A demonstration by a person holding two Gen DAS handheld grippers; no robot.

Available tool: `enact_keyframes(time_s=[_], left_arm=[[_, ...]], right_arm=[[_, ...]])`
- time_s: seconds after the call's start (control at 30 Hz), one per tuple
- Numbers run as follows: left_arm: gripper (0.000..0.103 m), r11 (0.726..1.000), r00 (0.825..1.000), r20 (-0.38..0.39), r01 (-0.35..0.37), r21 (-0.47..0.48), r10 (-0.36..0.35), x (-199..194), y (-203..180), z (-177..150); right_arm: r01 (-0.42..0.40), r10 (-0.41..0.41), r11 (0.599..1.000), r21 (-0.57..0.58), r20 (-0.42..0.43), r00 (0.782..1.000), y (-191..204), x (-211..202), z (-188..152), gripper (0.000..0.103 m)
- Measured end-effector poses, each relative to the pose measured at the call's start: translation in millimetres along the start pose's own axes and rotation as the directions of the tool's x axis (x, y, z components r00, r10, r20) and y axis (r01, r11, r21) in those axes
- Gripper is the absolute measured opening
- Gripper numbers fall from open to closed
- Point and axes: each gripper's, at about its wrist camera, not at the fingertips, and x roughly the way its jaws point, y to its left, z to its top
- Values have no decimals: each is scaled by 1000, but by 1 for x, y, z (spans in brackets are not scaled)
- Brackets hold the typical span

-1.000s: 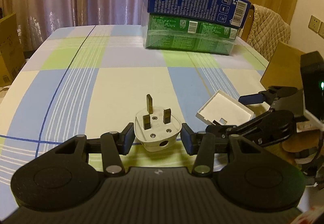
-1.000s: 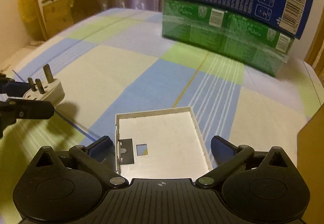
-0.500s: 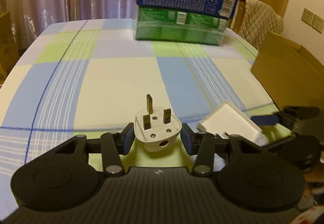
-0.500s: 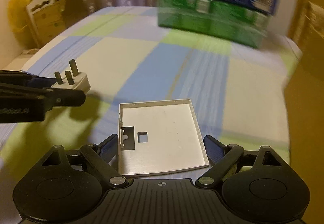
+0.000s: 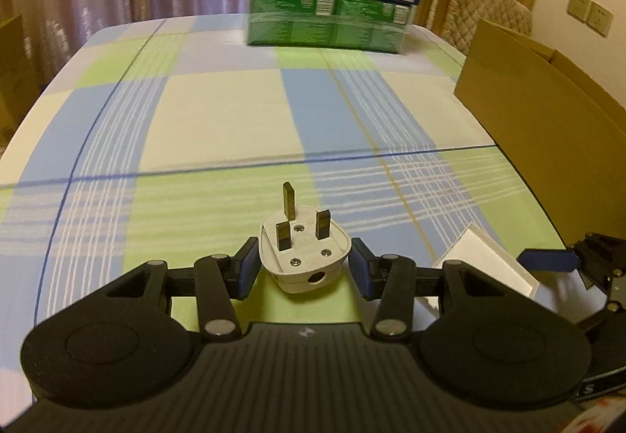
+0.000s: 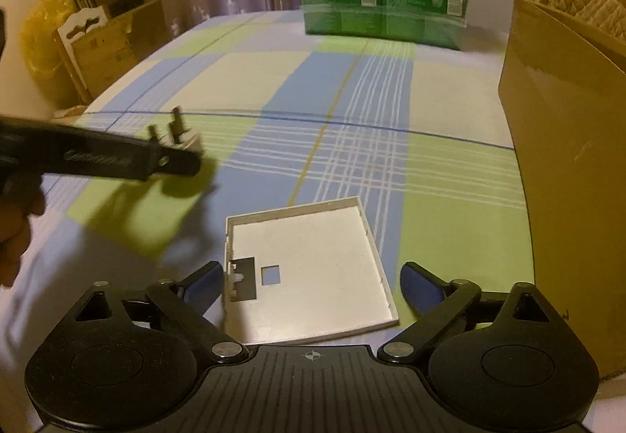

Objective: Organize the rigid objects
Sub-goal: 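Lift and carry the plug and tray toward the cardboard box with both tools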

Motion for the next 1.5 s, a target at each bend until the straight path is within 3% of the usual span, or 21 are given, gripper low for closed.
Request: enact_keyframes(time_s=[0.17,0.37,0.43,0.87,1.2,1.5], left_arm=[[43,999,1000,-2,-31,-37,31,-8,-2,-14],[43,997,997,12,-74,15,74,-8,-13,-24],[43,996,996,17,-83,24,83,-7,-15,-25],[43,991,991,46,-126,38,125,0,-20,-27],[43,996,995,27,-92,1,92,-16,-37,-27],[43,994,993,69,-90,-55,94,-69,-54,-15]], right_arm=[[-17,21,996,-84,48,999,8,3,-10,95],[-29,37,995,-97,83,996,7,6,-12,93],[-25,33,996,-91,86,996,7,4,-10,85],[1,1,999,-33,81,997,6,-6,-11,84],[37,-38,999,11,100,994,6,-45,-7,84],[54,-62,996,66,141,988,4,-105,4,84]])
